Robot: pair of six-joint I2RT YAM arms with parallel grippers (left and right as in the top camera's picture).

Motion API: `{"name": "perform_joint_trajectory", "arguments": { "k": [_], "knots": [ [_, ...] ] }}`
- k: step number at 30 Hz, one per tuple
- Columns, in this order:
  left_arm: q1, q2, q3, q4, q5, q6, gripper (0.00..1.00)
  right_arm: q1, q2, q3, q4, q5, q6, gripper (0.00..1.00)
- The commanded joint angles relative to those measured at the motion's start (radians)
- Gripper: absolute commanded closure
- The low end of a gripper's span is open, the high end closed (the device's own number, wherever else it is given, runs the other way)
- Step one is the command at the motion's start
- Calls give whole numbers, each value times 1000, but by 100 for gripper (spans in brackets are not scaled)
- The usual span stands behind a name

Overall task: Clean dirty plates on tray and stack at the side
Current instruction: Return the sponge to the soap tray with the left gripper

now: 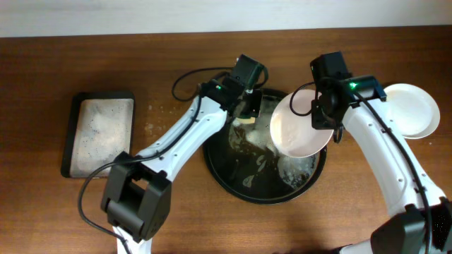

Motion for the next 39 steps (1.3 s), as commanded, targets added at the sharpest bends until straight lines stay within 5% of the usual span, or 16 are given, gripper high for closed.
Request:
{"name": "perform_joint_trajectory", "arguments": {
  "k": [1, 7, 18, 25, 30, 32, 38, 39],
  "knots": [
    [49, -16, 11, -3, 118, -3, 99, 117, -33, 34, -25, 260, -42, 96],
    [127, -16, 10, -37, 142, -2, 98, 384, -33, 34, -77, 690, -42, 96],
    [193, -71, 8, -127, 142, 26, 100, 439, -33, 33, -114, 757, -41, 95],
    [505, -240, 7, -454, -35, 206, 100, 439, -33, 33, -110, 753, -41, 95],
    [753, -227, -153, -387, -35, 406, 99, 439, -33, 33, -110, 753, -41, 95],
    [806, -216, -298, -243, -51, 468, 98, 439, -33, 33, -110, 753, -41, 95],
    [830, -150, -458, -25, -165, 471, 86, 439, -33, 33, -110, 753, -41, 95],
    [830, -150, -458, -27, -183, 470, 48, 439, -33, 33, -110, 753, -41, 95]
  ]
}}
